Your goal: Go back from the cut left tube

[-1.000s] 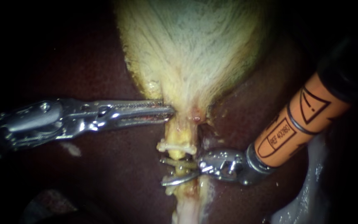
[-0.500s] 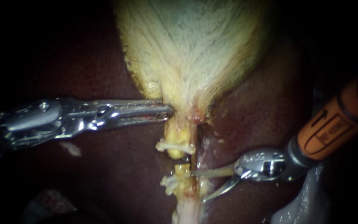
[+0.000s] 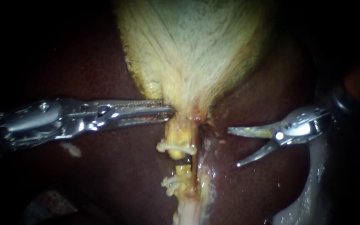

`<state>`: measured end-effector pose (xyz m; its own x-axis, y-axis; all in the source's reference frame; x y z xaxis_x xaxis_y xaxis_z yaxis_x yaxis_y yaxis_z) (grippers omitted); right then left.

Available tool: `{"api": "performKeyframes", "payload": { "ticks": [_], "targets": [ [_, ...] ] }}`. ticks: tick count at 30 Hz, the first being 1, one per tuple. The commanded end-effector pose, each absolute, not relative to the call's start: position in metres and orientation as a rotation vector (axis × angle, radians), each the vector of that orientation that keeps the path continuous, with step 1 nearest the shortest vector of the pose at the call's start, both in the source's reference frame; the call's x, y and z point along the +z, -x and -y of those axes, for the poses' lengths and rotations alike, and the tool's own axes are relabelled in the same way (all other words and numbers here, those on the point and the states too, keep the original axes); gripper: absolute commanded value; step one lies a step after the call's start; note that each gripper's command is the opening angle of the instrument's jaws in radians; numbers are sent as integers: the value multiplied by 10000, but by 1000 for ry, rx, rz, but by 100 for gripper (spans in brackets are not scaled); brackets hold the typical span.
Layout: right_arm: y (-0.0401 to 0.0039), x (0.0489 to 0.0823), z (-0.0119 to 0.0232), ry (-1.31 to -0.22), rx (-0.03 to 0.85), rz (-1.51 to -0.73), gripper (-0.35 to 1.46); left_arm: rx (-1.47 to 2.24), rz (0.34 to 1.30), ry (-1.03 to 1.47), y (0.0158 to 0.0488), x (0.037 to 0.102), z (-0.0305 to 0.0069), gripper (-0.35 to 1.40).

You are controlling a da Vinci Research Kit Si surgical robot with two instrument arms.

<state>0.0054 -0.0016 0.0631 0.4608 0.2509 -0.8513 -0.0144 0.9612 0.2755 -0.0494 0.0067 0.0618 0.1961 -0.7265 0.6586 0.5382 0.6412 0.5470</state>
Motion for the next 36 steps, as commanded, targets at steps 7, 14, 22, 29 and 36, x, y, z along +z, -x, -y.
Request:
{"api": "performKeyframes", "payload": {
  "ticks": [7,14,22,29,36],
  "targets": [
    [-53,633,19,-236,167,-1076,143,-896,1045,-211,496,618,-67,5],
    [-54,634,20,-236,166,-1076,143,-880,1052,-214,508,632,-52,5],
    [-54,638,22,-215,133,-1079,143,-868,1052,-219,518,636,-41,5],
    [-54,640,26,-209,126,-1079,143,-868,1052,-219,518,636,-41,5],
    [-54,641,26,-206,121,-1080,143,-868,1052,-219,518,636,-41,5]
  ]
}}
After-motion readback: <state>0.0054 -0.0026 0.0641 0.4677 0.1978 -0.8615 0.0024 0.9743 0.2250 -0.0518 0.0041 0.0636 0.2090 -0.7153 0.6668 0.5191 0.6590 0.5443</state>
